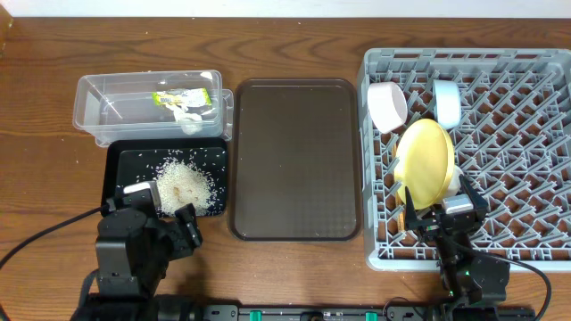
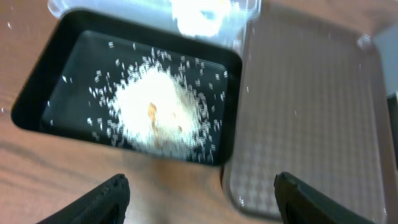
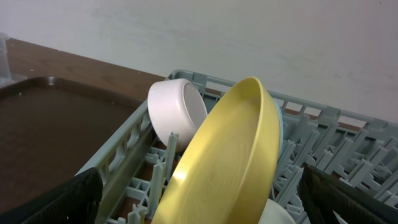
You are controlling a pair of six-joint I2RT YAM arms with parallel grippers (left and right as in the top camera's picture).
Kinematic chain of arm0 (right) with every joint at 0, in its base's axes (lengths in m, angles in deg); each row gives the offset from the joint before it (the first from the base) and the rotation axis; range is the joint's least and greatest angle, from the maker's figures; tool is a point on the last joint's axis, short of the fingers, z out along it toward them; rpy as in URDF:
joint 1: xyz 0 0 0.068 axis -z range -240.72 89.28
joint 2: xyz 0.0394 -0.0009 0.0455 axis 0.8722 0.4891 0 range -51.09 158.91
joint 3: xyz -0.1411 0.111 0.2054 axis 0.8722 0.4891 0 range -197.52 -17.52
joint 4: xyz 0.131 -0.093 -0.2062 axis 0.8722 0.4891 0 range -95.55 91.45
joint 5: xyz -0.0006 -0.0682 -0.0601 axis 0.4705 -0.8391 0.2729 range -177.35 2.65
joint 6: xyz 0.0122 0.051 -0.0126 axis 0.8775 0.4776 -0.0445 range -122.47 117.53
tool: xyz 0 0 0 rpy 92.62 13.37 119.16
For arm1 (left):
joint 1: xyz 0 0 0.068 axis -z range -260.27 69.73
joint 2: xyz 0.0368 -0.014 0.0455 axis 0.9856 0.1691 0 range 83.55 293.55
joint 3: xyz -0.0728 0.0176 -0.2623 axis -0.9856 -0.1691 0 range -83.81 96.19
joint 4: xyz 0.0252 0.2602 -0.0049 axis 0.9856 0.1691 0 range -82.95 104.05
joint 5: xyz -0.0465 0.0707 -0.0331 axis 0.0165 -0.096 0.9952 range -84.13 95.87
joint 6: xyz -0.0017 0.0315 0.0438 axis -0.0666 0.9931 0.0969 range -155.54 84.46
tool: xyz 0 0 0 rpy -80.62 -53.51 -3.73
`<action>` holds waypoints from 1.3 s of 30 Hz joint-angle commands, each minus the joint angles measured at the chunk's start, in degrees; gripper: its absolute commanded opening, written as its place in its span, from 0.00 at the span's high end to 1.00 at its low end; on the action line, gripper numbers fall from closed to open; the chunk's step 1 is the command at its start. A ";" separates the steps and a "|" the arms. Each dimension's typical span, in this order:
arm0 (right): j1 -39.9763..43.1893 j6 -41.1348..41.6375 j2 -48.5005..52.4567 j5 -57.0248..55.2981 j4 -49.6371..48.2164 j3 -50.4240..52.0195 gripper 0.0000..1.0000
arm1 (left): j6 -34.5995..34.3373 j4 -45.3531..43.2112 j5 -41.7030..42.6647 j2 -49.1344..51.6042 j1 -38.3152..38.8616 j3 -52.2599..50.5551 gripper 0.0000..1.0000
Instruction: Sort waste into correct bins and load items into the dishwasher rack
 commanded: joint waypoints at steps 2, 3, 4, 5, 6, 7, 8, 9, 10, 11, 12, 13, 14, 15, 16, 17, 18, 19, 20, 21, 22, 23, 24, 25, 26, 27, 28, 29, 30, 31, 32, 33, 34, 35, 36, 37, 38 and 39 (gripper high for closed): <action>-0.57 0.63 -0.28 0.70 0.17 0.09 0.01 | 1.44 -6.58 -0.68 -5.99 -1.77 -7.30 0.23; -0.57 0.61 -0.28 0.68 0.17 0.09 0.01 | 1.44 -9.53 -0.68 -7.98 -1.75 -10.08 0.23; -0.57 0.61 -0.28 0.70 0.20 0.09 0.01 | 1.42 -11.63 -0.68 -9.49 -1.75 -12.20 0.23; -0.57 0.61 -0.28 0.70 0.17 0.09 0.01 | 1.42 -15.02 -0.70 -11.85 -1.75 -15.56 0.23; -0.57 0.61 -0.28 0.70 0.17 0.09 0.01 | 1.42 -17.68 -0.83 -13.64 -1.75 -18.10 0.23; -0.57 0.61 -0.28 0.70 0.17 0.09 0.01 | 1.42 -20.50 -1.16 -15.41 -1.75 -20.65 0.23; -0.57 0.61 -0.28 0.70 0.17 0.09 0.01 | 1.40 -23.43 -1.57 -17.11 -1.75 -23.15 0.23; -0.57 0.61 -0.28 0.70 0.17 0.09 0.01 | 1.40 -26.84 -2.14 -19.02 -1.75 -25.90 0.23; -0.57 0.61 -0.28 0.70 0.17 0.09 0.01 | 1.42 -30.27 -2.19 -20.74 -1.75 -28.52 0.23; -0.57 0.61 -0.28 0.68 0.17 0.09 0.01 | 1.42 -33.22 -2.27 -22.05 -1.75 -30.56 0.23; -0.57 0.61 -0.28 0.68 0.17 0.09 0.01 | 1.42 -36.02 -2.43 -23.12 -1.75 -32.39 0.23; -0.57 0.61 -0.28 0.70 0.17 0.09 0.01 | 1.42 -39.32 -2.47 -24.15 -1.75 -34.45 0.23; -0.57 0.61 -0.28 0.68 0.17 0.09 0.01 | 1.42 -42.36 -2.58 -24.92 -1.75 -36.22 0.23; -0.57 0.61 -0.28 0.70 0.17 0.09 0.01 | 1.44 -45.20 -2.64 -25.42 -1.75 -37.79 0.23; -0.57 0.61 -0.28 0.68 0.17 0.09 0.01 | 1.44 -47.47 -3.04 -25.81 -1.75 -39.01 0.23; -0.57 0.61 -0.28 0.68 0.17 0.09 0.01 | 1.46 -49.53 -3.61 -26.16 -1.75 -40.11 0.23; -0.57 0.61 -0.28 0.70 0.17 0.09 0.01 | 1.95 -51.39 -3.78 -26.62 -1.75 -41.27 0.23; -0.57 0.61 -0.28 0.70 0.17 0.09 0.01 | 2.60 -52.76 -3.89 -27.08 -1.75 -42.18 0.23; -0.57 0.61 -0.28 0.68 0.17 0.09 0.01 | 3.41 -53.53 -3.89 -27.28 -1.73 -42.73 0.23; -0.57 0.61 -0.28 0.68 0.17 0.09 0.01 | 4.85 -53.40 -3.85 -27.21 -1.75 -42.71 0.23; -0.57 0.61 -0.28 0.70 0.17 0.09 0.01 | 6.27 -53.37 -3.85 -27.23 -1.75 -42.71 0.23; -0.57 0.61 -0.28 0.70 0.17 0.09 0.01 | 7.76 -53.37 -3.89 -27.23 -1.75 -42.71 0.23; -0.57 0.61 -0.28 0.68 0.17 0.09 0.01 | 8.94 -53.33 -3.85 -27.23 -1.75 -42.71 0.23; -0.57 0.61 -0.28 0.70 0.17 0.09 0.01 | 10.38 -52.92 -3.58 -27.23 -1.75 -42.71 0.23; -0.57 0.61 -0.28 0.68 0.17 0.09 0.01 | 10.97 -52.02 -3.43 -27.23 -1.75 -42.71 0.23; -0.57 0.61 -0.28 0.70 0.17 0.09 0.01 | 10.86 -50.25 -3.43 -27.23 -1.75 -42.71 0.23; -0.57 0.61 -0.28 0.70 0.17 0.09 0.01 | 10.69 -48.81 -3.43 -27.23 -1.73 -42.71 0.23; -0.57 0.61 -0.28 0.70 0.17 0.09 0.01 | 10.67 -49.13 -3.41 -27.19 -1.73 -42.71 0.23; -0.57 0.61 -0.28 0.70 0.17 0.09 0.01 | 10.67 -49.11 -3.41 -27.19 -1.75 -42.71 0.23; -0.57 0.61 -0.28 0.70 0.17 0.09 0.01 | 10.67 -49.11 -3.41 -27.15 -1.73 -42.71 0.23; -0.57 0.61 -0.28 0.70 0.17 0.09 0.01 | 10.67 -49.11 -3.43 -27.10 -1.73 -42.71 0.23; -0.57 0.61 -0.28 0.68 0.17 0.09 0.01 | 10.67 -49.13 -3.45 -27.10 -1.75 -42.71 0.23; -0.57 0.61 -0.28 0.70 0.17 0.09 0.01 | 10.67 -49.13 -3.48 -27.10 -1.75 -42.71 0.23; -0.57 0.61 -0.28 0.70 0.17 0.09 0.01 | 10.67 -49.13 -3.45 -27.10 -1.75 -42.71 0.23; -0.57 0.61 -0.28 0.70 0.17 0.09 0.01 | 10.67 -49.13 -3.45 -27.10 -1.75 -42.71 0.23; -0.57 0.61 -0.28 0.70 0.17 0.09 0.01 | 10.67 -49.13 -3.48 -27.10 -1.75 -42.71 0.23; -0.57 0.61 -0.28 0.70 0.17 0.09 0.01 | 10.69 -49.13 -3.45 -27.10 -1.75 -42.71 0.23; -0.57 0.61 -0.28 0.68 0.17 0.09 0.01 | 10.67 -49.13 -3.45 -27.10 -1.75 -42.71 0.23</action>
